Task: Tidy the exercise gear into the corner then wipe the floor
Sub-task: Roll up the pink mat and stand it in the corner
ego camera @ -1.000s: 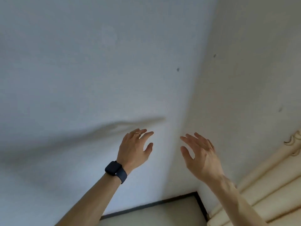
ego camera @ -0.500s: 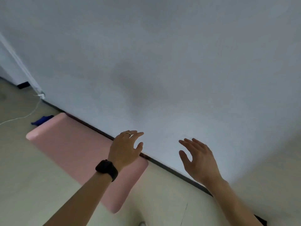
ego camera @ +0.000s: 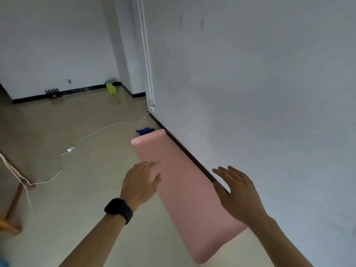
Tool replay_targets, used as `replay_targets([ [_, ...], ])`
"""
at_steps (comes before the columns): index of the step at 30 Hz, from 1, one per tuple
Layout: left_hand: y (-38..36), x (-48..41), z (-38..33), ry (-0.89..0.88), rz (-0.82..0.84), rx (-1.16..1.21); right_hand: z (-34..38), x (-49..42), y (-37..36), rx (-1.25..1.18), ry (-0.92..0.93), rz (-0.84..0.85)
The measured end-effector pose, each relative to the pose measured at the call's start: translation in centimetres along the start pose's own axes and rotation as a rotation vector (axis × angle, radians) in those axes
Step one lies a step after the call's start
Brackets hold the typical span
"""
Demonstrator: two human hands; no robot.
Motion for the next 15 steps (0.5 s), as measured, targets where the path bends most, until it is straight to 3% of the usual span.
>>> replay_targets([
  [7, 2.4, 0.1, 17.4, 0.146, 0.013, -0.023, 11.0, -4.2, -11.7, -0.039, 0.09, 0.072],
  [15, 0.7, -6.4, 28.1, 0.188, 0.044, -0.056, 15.7, -13.0, -22.1, -0.051, 0.111, 0.151],
])
Point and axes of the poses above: each hand's wrist, its own x-axis away from the middle knuckle, its own y-axis out of the back of the hand, z = x × y, the point moved 5 cm from there along -x, towards the middle knuckle, and after that the axes turned 7 degrees about -x, right-handed, at the moved point
